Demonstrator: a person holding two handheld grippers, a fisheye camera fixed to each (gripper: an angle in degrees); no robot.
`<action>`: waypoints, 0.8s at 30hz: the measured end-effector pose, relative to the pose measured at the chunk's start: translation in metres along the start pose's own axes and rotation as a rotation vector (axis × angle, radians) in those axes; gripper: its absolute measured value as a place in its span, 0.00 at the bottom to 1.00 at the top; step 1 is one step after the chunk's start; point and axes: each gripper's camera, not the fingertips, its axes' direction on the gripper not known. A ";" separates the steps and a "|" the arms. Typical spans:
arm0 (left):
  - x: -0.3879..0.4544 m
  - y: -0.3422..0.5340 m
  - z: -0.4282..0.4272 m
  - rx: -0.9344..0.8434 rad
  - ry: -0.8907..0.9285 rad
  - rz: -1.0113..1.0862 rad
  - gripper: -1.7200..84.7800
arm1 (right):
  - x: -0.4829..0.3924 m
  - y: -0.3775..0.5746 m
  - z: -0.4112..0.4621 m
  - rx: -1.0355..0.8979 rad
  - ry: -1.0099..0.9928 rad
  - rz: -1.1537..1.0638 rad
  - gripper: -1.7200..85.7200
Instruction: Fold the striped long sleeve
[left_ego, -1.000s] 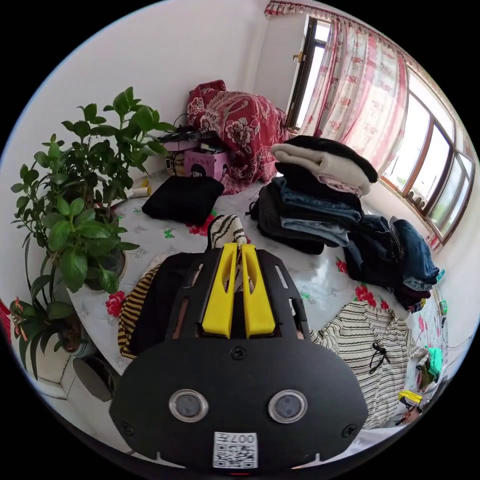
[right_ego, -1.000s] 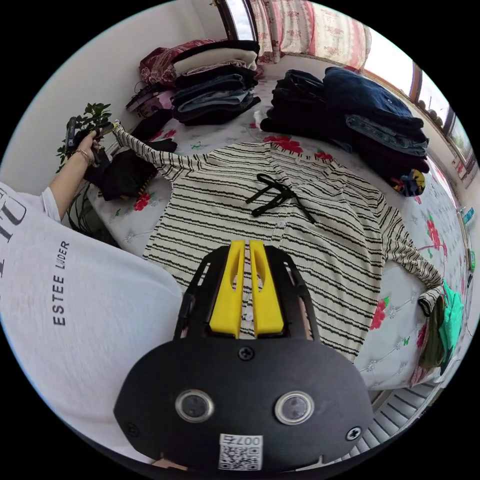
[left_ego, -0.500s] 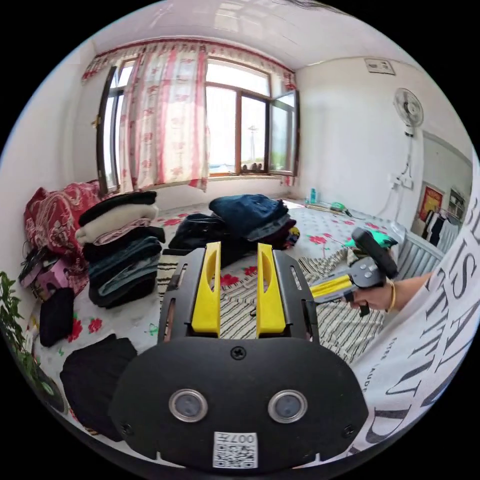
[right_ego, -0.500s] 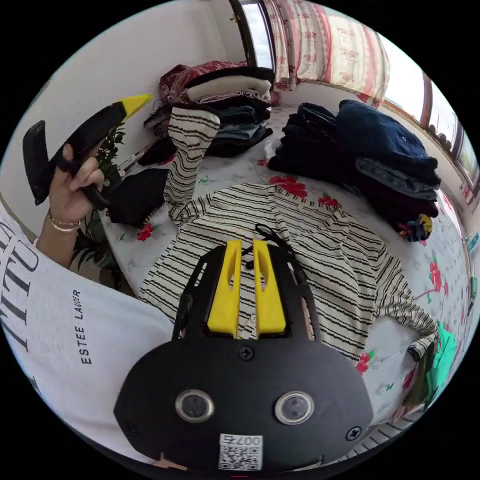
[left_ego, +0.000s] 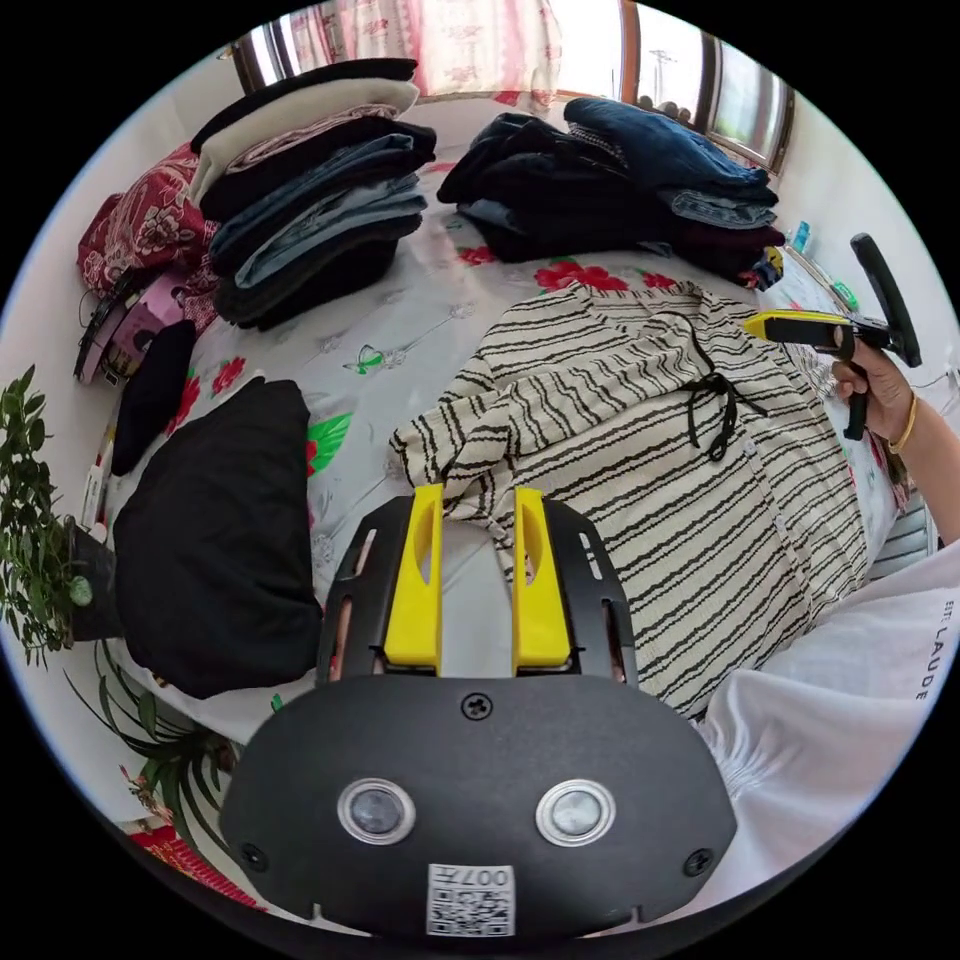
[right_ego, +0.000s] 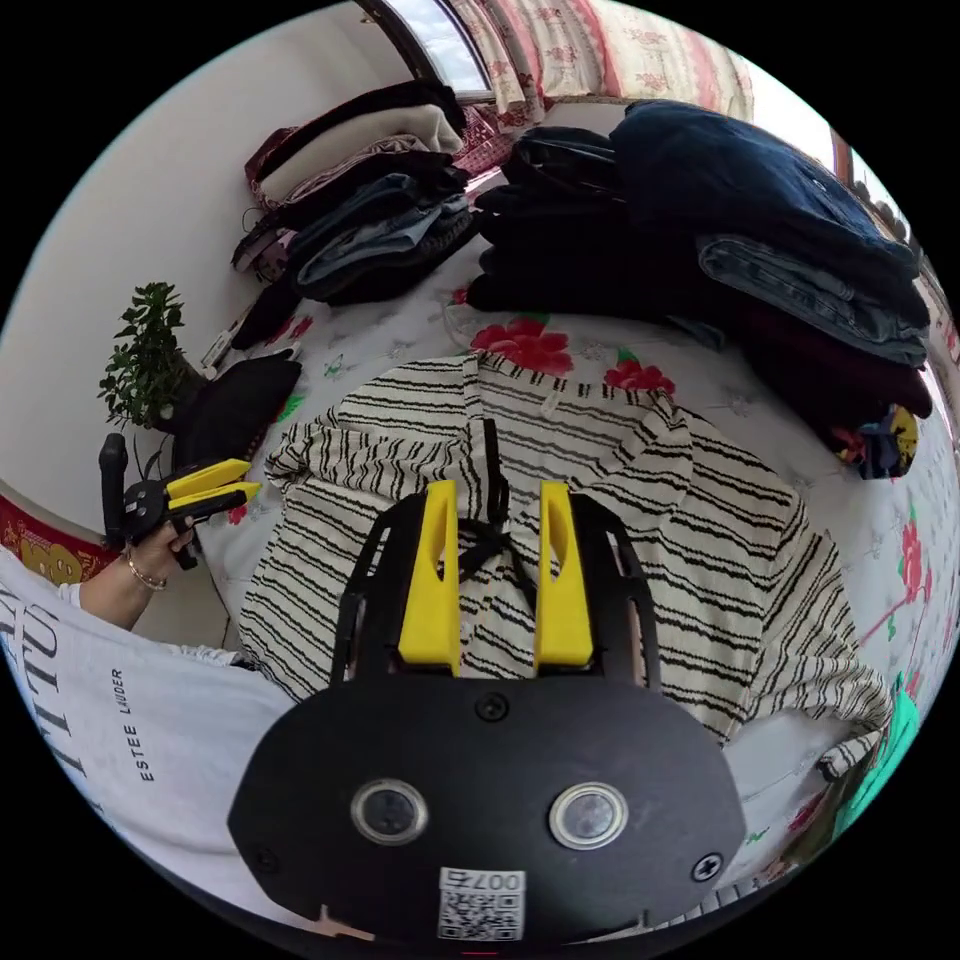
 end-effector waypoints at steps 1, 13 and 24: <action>-0.006 -0.001 0.010 -0.011 0.007 -0.023 0.14 | 0.001 -0.019 0.015 -0.022 -0.019 0.013 0.10; -0.005 0.009 0.051 0.001 -0.009 -0.012 0.15 | 0.001 -0.037 -0.165 0.431 -0.180 -0.264 0.02; 0.021 0.005 0.090 -0.040 0.055 0.161 0.14 | 0.107 0.093 -0.152 -0.011 0.208 0.163 0.05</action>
